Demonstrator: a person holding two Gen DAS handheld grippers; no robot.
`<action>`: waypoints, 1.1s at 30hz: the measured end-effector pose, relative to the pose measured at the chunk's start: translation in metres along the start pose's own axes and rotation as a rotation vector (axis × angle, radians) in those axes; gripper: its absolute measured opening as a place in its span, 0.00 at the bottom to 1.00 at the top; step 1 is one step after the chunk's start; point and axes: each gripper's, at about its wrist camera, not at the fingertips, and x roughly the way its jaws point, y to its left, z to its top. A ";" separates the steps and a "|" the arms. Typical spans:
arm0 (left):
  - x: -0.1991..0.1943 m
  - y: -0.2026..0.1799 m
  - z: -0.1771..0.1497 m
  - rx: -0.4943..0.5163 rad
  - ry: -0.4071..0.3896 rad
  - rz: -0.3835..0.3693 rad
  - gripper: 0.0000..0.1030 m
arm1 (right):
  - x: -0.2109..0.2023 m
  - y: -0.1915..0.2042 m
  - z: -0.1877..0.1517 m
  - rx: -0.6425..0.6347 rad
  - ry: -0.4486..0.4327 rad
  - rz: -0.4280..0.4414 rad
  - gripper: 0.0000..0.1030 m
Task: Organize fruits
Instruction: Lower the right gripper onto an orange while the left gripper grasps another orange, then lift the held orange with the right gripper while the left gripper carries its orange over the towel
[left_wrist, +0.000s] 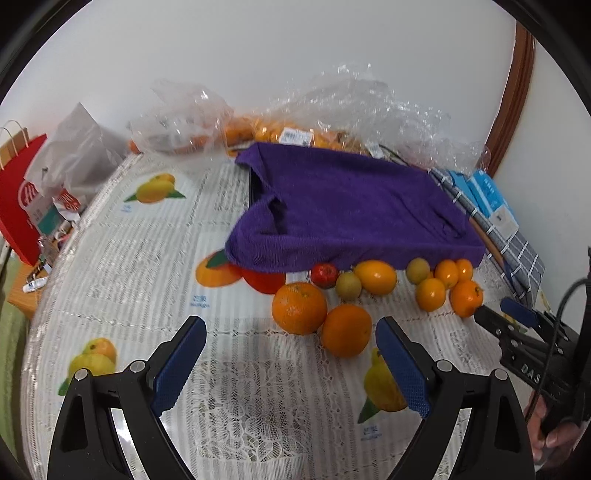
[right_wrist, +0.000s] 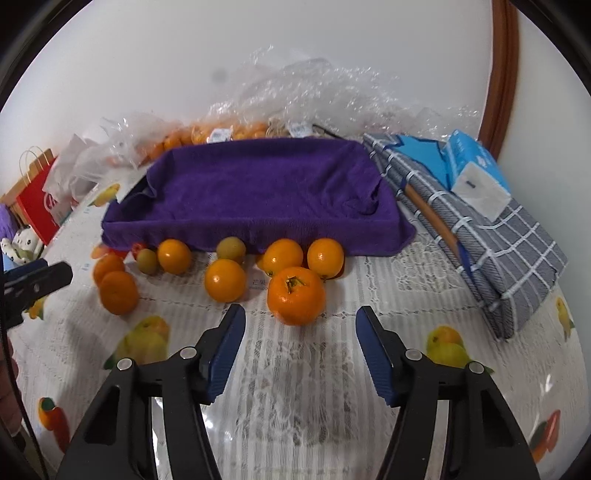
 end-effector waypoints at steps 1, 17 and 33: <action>0.003 0.000 -0.001 0.003 0.002 -0.003 0.90 | 0.006 0.000 0.001 0.000 0.004 0.005 0.59; 0.028 0.008 0.008 -0.015 -0.004 -0.031 0.90 | 0.046 0.001 0.004 -0.004 0.038 0.035 0.48; 0.051 0.020 0.014 -0.111 0.085 -0.155 0.38 | 0.047 -0.005 0.004 0.019 0.032 0.048 0.41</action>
